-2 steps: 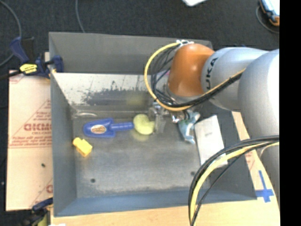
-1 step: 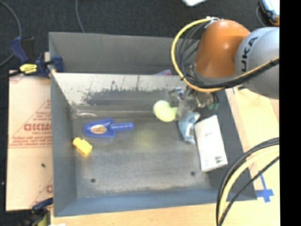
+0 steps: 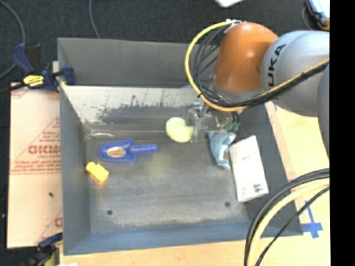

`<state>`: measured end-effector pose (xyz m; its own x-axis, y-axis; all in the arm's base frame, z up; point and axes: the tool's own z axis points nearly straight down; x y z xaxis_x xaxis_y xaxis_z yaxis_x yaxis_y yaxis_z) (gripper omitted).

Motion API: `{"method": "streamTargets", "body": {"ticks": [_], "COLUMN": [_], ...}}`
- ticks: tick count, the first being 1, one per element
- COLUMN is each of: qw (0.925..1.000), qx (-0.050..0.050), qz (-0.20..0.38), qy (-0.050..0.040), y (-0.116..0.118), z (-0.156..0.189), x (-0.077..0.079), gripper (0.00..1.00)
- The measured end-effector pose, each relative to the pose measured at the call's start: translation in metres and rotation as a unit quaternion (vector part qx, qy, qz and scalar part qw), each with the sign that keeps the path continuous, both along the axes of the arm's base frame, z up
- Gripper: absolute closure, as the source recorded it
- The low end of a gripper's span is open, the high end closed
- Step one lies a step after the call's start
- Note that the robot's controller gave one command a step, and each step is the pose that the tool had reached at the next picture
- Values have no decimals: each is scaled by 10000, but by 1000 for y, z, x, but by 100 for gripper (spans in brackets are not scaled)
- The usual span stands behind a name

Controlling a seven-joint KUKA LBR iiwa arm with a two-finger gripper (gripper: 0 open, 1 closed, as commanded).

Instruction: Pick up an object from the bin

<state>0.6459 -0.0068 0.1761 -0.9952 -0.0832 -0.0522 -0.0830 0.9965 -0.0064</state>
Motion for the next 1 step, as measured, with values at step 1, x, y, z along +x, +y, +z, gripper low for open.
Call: {"method": "streamTargets", "body": {"ticks": [1], "qw": [9997], "qx": [-53], "qz": [243], "qy": [-5], "y": [-33], "z": [98], "x": [-14], "gripper": [100]}}
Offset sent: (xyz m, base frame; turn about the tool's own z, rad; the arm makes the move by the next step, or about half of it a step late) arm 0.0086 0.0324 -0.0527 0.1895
